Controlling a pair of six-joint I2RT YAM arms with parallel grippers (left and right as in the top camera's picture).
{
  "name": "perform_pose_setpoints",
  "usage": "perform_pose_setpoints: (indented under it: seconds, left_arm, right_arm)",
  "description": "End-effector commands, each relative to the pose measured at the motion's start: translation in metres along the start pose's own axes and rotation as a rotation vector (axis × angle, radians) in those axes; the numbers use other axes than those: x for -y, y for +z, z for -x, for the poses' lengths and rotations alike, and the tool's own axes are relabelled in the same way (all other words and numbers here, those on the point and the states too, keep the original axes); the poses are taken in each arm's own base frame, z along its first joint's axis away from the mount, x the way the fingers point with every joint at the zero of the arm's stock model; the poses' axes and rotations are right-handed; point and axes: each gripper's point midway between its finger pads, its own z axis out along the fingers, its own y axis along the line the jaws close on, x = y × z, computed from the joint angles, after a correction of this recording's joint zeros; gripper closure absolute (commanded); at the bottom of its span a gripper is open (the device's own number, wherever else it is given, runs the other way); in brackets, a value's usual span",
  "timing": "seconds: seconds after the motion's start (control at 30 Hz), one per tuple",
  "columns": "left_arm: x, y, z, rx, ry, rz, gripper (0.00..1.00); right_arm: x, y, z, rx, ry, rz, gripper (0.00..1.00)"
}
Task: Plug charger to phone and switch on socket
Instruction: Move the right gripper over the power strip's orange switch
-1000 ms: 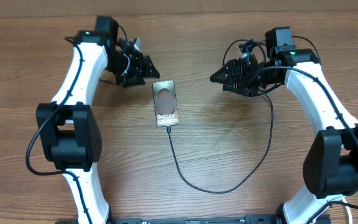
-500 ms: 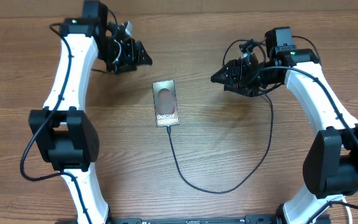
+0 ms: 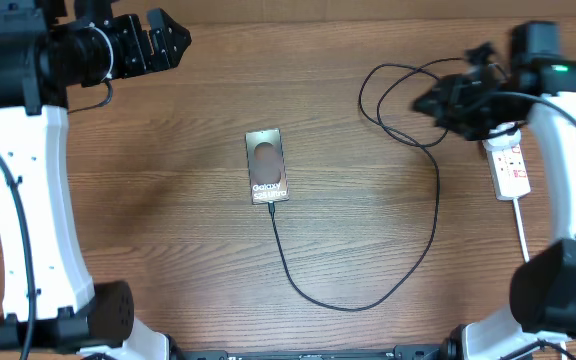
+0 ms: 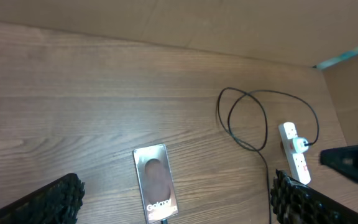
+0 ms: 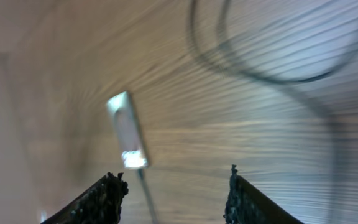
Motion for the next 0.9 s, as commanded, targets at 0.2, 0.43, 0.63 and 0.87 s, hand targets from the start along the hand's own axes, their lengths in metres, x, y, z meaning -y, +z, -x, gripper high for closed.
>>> perform_pose_setpoints:
  seconds: [0.2, 0.43, 0.63, 0.87]
  left_arm:
    - [-0.009, 0.003, -0.012, -0.054, -0.014, 0.041, 0.0]
    - [-0.009, 0.003, -0.012, -0.054, -0.014, 0.041, 0.0]
    - [-0.009, 0.003, -0.012, -0.054, -0.014, 0.041, 0.0]
    - [-0.009, 0.003, -0.012, -0.054, -0.014, 0.041, 0.01]
  right_arm:
    - [0.104, -0.087, 0.048, 0.272, 0.195, -0.149, 0.73]
    - [0.185, -0.133, 0.059, 0.413, 0.375, -0.238, 0.84]
    - [0.219, -0.124, 0.07, 0.421, 0.407, -0.248, 0.96]
    - [0.251, -0.092, 0.082, 0.389, 0.425, -0.246, 0.96]
